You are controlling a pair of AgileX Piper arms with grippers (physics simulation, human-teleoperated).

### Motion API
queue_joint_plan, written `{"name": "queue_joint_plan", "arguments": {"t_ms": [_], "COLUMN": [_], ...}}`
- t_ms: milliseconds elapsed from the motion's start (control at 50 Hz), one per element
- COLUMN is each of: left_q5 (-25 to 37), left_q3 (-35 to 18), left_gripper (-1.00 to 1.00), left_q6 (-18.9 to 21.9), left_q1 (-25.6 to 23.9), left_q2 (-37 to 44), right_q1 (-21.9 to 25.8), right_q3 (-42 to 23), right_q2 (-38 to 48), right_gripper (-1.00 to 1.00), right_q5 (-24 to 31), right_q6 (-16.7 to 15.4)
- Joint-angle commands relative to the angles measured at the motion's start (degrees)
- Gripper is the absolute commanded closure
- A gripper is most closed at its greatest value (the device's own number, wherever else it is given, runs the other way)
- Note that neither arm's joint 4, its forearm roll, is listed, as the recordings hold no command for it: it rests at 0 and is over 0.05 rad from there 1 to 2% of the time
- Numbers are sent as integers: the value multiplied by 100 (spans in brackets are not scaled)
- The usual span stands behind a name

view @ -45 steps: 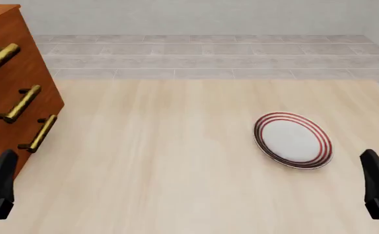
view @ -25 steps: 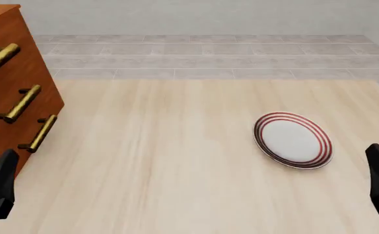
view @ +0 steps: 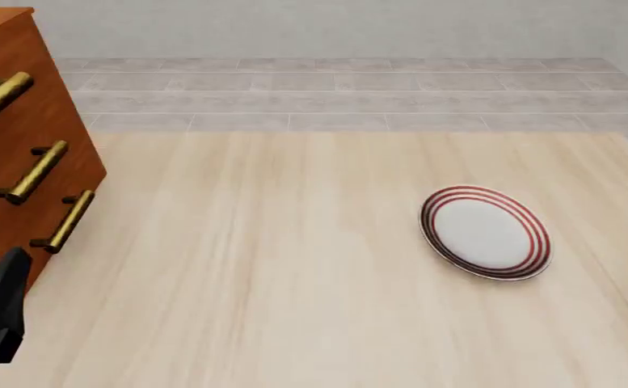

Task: Put the bowl on top of the cabinet.

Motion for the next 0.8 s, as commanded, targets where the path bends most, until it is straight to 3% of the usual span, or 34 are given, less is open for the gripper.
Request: {"name": "queue_joint_plan", "arguments": {"t_ms": [20, 80, 120, 160, 280, 540, 680, 720, 800], "left_q5": [2, -8, -6, -6, -37, -74, -88, -89, -99], "left_q3": [-13, -7, -3, -6, -17, -28, -45, -44, -46], "left_gripper": [-100, -100, -100, -100, -100, -100, -100, -100, -100], "left_q6": [-51, -38, -35, -49, -58, -71, -66, -55, -56], "left_q1": [-5, -21, 11, 9, 9, 22, -3, -31, -18], "left_q2": [-30, -29, -28, -30, -33, -34, -34, -34, -34], "right_q1": [-352, -550, -789, -943, -1158, -1662, -1906, -2133, -2228], "right_q3": [-783, -865, -946, -984, -1315, -1845, -1977, -2026, -2109], "right_q2": [640, 738, 863, 809, 975, 1516, 1655, 1653, 1772], "right_gripper": [-100, -100, -100, -100, -100, -100, -100, -100, -100], "right_q5": [390, 456, 492, 535, 830, 1264, 1312, 1325, 1502], "right_q6": [-45, -178, 11, -268, -79, -316, -80, -284, -316]}}
